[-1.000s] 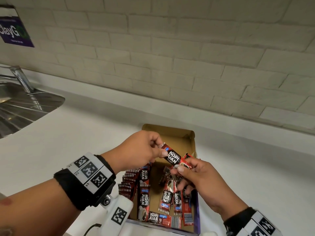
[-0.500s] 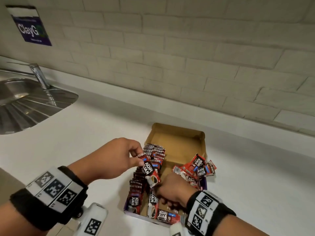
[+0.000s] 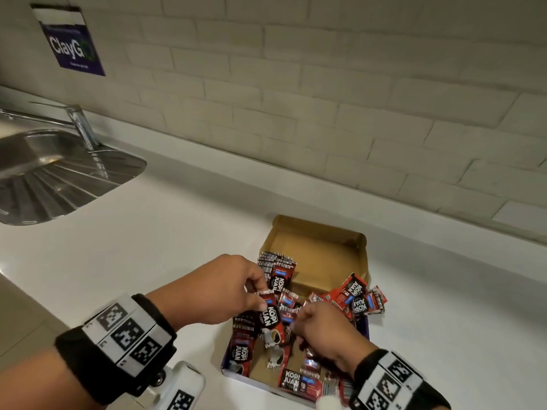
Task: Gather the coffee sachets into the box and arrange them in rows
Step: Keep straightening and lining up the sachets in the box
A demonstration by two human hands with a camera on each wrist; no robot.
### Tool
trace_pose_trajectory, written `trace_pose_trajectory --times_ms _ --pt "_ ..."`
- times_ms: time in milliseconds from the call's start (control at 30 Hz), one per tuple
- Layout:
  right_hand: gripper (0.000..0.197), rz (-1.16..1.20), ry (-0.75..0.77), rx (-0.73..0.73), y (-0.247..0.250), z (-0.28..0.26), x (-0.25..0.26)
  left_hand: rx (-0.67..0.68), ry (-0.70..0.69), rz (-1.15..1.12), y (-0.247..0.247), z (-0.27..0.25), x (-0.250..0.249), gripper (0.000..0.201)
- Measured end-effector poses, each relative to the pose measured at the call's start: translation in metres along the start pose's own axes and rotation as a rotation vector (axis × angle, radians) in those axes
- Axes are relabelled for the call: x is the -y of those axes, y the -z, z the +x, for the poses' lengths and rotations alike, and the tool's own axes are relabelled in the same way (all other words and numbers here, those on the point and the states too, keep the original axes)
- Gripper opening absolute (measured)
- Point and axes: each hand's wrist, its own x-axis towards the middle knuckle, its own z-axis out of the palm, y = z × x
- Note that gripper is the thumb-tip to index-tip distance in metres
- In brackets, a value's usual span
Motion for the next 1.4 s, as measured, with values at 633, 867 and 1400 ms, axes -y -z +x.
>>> trace_pose_trajectory --times_ms 633,867,1400 --pt "0.02 -0.374 0.214 -0.216 0.04 0.016 -0.001 -0.188 -0.021 -0.008 0.013 0.046 -0.015 0.016" --pt "0.05 -0.763 0.252 -0.06 0.023 0.028 0.016 -0.211 0.011 -0.118 0.024 0.051 -0.01 0.016" --pt "0.022 -0.85 0.265 -0.051 0.037 0.022 0.002 -0.057 -0.019 -0.105 0.01 0.043 -0.005 0.019"
